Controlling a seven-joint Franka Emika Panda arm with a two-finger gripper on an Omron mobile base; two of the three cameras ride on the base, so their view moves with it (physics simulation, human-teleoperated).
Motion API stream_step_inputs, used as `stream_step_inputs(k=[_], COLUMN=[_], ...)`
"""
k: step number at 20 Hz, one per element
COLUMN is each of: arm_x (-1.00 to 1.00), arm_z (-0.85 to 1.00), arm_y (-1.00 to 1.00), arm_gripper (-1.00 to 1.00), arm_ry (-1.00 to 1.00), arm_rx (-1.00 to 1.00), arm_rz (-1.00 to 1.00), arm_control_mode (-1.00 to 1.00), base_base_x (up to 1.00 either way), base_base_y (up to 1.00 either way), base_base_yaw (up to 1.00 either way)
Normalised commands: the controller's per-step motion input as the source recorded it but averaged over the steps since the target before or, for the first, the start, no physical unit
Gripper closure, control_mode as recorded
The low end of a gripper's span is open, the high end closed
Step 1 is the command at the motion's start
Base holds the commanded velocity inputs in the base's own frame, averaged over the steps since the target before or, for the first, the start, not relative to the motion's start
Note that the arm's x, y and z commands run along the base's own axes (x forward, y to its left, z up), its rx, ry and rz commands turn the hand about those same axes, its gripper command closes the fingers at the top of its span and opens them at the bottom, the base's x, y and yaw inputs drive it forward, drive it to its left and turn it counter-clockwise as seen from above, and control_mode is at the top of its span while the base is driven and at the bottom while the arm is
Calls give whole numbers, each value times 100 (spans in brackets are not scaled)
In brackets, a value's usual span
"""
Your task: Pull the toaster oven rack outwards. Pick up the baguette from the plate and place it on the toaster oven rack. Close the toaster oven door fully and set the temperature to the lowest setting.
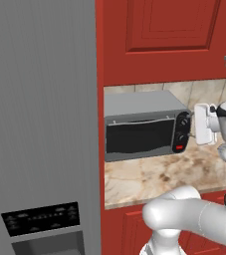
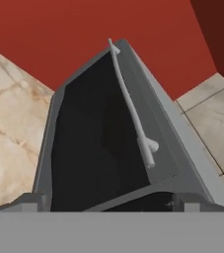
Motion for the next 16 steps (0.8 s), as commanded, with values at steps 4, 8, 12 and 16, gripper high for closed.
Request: stream_step_inputs(k=[4,8,12,16], arm_x=[16,19,23,19], arm_z=[-19,-19,-11,-2], arm_y=[0,0,0,-3], arm_gripper=[-100,-100,-100,-100], arm_ry=[0,-1,-2,-5], arm_rx=[1,0,2,4], arm_rz=[0,0,0,0], arm_control_mode=[-100,-100,-100,-100], base_base_x=[0,0,0,0], base_base_y=[0,0,0,0], base_base_yaw=[0,0,0,0])
